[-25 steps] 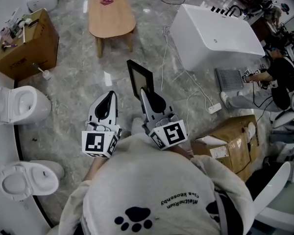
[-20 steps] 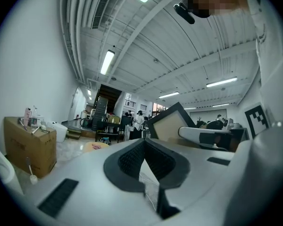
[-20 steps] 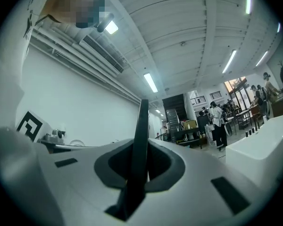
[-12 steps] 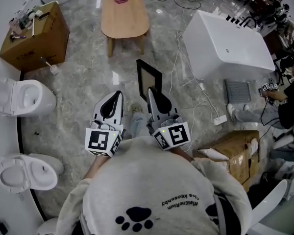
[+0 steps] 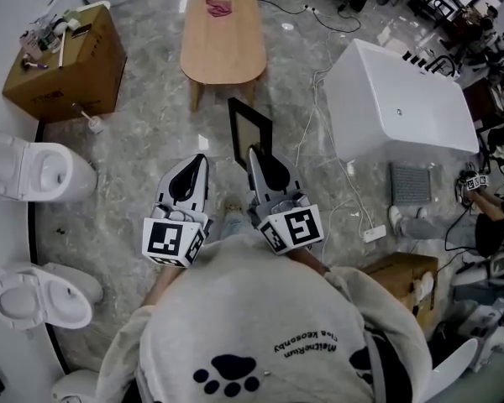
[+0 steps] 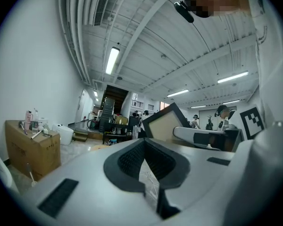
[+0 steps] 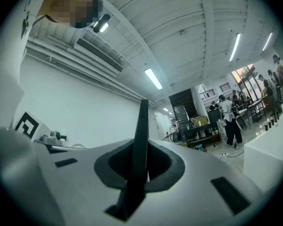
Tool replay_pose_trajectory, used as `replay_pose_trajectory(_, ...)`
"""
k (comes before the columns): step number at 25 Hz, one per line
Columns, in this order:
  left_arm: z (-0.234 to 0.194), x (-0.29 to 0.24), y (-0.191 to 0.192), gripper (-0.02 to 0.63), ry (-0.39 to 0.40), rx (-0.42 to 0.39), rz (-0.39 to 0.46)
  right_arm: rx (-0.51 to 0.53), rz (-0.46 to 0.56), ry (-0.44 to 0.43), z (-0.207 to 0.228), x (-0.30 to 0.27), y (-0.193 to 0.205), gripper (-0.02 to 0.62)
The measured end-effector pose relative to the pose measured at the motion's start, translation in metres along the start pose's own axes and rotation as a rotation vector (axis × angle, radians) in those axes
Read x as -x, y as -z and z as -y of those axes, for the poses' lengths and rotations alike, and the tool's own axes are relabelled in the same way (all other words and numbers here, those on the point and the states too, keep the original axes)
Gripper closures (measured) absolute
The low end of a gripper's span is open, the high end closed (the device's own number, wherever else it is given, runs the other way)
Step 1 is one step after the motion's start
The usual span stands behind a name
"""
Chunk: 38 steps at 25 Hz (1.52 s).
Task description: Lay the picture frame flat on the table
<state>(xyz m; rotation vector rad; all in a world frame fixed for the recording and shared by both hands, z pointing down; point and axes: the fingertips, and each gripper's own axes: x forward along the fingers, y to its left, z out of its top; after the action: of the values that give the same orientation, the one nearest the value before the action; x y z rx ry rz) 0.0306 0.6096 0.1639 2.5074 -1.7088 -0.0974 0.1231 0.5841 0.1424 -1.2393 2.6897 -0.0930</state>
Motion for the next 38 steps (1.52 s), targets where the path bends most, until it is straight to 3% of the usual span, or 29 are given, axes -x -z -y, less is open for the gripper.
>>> replay_pose_trajectory(15,-0.026,-0.084,0.001,0.597,-0.095,-0.007,0.005,-0.042,0.02,-0.104,0.07,-0.074,0.003,0.557)
replay_pose_trajectory(29,-0.036,-0.117,0.01,0.597,-0.079,0.013,-0.014,-0.05,-0.005,-0.025,0.112,-0.08,0.012,0.557)
replay_pose_trajectory(38,-0.073,-0.148,0.021,0.597,-0.046,0.053,-0.052,-0.049,-0.033,0.026,0.126,-0.113,0.023,0.557)
